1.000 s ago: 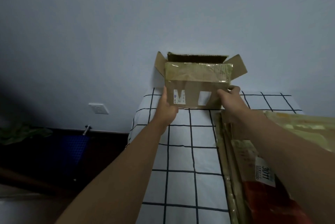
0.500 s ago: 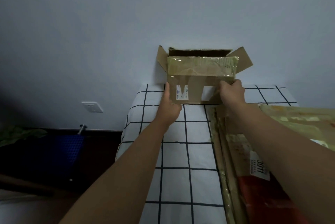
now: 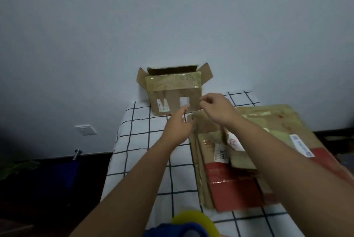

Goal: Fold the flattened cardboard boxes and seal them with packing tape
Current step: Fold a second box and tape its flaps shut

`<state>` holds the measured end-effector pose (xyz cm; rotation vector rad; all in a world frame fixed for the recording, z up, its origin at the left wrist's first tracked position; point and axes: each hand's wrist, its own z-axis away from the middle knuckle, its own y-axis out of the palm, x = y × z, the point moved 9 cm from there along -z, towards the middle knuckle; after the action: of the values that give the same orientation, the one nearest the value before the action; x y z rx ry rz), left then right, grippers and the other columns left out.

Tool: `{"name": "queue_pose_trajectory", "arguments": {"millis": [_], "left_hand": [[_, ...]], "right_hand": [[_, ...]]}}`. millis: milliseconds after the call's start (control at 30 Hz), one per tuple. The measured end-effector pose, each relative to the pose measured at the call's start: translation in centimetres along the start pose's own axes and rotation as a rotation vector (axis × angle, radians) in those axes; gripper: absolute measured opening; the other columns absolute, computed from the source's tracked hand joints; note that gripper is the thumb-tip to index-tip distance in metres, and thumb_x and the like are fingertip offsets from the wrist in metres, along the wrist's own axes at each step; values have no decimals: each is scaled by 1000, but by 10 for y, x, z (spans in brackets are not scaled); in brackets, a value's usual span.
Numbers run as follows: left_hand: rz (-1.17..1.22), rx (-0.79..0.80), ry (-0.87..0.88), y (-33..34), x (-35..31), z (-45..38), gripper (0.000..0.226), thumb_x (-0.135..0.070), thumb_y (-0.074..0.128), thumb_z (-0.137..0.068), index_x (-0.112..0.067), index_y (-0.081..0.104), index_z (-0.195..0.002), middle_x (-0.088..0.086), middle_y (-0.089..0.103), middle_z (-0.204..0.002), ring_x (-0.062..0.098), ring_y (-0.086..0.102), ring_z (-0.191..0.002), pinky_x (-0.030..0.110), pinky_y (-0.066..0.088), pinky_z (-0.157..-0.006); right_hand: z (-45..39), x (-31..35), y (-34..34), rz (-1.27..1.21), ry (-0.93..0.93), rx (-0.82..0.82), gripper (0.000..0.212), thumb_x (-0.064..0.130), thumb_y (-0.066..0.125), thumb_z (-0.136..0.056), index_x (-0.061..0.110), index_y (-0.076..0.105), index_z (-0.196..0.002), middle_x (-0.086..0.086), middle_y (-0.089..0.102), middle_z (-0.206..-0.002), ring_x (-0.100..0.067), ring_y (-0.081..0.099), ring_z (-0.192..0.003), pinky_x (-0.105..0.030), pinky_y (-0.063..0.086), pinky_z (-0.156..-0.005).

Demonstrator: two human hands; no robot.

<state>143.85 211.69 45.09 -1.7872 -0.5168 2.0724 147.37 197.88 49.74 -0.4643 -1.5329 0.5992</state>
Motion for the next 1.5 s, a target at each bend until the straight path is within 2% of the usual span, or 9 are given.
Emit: {"name": "queue_pose_trajectory", "arguments": {"millis": [133, 267, 467, 600, 800, 933, 1133, 1300, 1500], "left_hand": [[-119, 105, 89, 50, -47, 55, 45, -20, 52, -96, -25, 48, -141, -5, 54, -129, 22, 60, -110, 32, 49, -89], [-152, 217, -55, 108, -49, 86, 29, -28, 57, -94, -26, 55, -123, -2, 61, -104, 15, 58, -84, 32, 48, -79], [100, 45, -257, 135, -29, 94, 34, -3, 59, -90, -11, 60, -123, 4, 67, -117, 22, 64, -98, 31, 55, -80], [466, 8, -360, 137, -31, 100, 29, 11, 49, -91, -12, 57, -107, 12, 66, -115, 25, 67, -98, 22, 55, -57], [596, 25, -251, 92, -43, 132, 34, 11, 48, -92, -14, 48, -115, 11, 65, -118, 28, 68, -100, 38, 59, -77], [620, 22, -198, 45, -34, 173, 31, 13, 50, -91, -12, 48, -111, 10, 69, -112, 23, 69, -94, 34, 58, -73], [392, -112, -130, -38, 0, 228, 59, 4, 59, -89, -30, 38, -132, 0, 72, -112, 17, 68, -95, 34, 55, -84], [342, -167, -47, -71, 30, 263, 71, 7, 59, -89, -41, 31, -134, -6, 64, -115, 7, 66, -98, 21, 55, -73], [441, -149, -6, -93, 76, 278, 70, -7, 73, -84, -38, 36, -135, -6, 53, -134, 10, 64, -109, 24, 57, -78]], "right_hand": [[47, -44, -59, 244, 54, -32, 34, 31, 56, -95, 14, 64, -123, -5, 67, -119, -22, 61, -105, -29, 46, -84], [85, -117, -93, 448, 288, -30, 48, 41, 51, -94, 10, 54, -130, -15, 54, -134, -34, 50, -122, -39, 44, -96], [133, -163, -62, 291, 365, 162, 58, 47, 52, -92, 15, 43, -139, -15, 48, -140, -36, 44, -128, -40, 38, -103], [148, -156, -79, 43, 328, 29, 54, 40, 56, -91, 16, 48, -139, -8, 55, -135, -33, 46, -126, -45, 40, -106], [164, -139, -99, -360, 225, -53, 57, 43, 70, -85, 23, 42, -131, 6, 57, -122, -16, 56, -109, -39, 49, -96], [170, -105, -81, -411, 160, -89, 105, 76, 71, -63, 31, 27, -148, 2, 48, -144, -25, 47, -131, -52, 41, -108], [200, -33, -34, -577, -4, 8, 83, 30, 78, -83, 21, 28, -149, 7, 51, -127, -7, 53, -108, -14, 41, -85], [235, 0, 26, -548, -44, 175, 128, 71, 82, -52, 39, 9, -153, 6, 37, -154, -15, 43, -136, -41, 39, -113], [249, 34, 76, -415, -154, 279, 95, 38, 88, -70, 45, 25, -140, 13, 59, -129, 0, 61, -110, -29, 53, -94]]}}
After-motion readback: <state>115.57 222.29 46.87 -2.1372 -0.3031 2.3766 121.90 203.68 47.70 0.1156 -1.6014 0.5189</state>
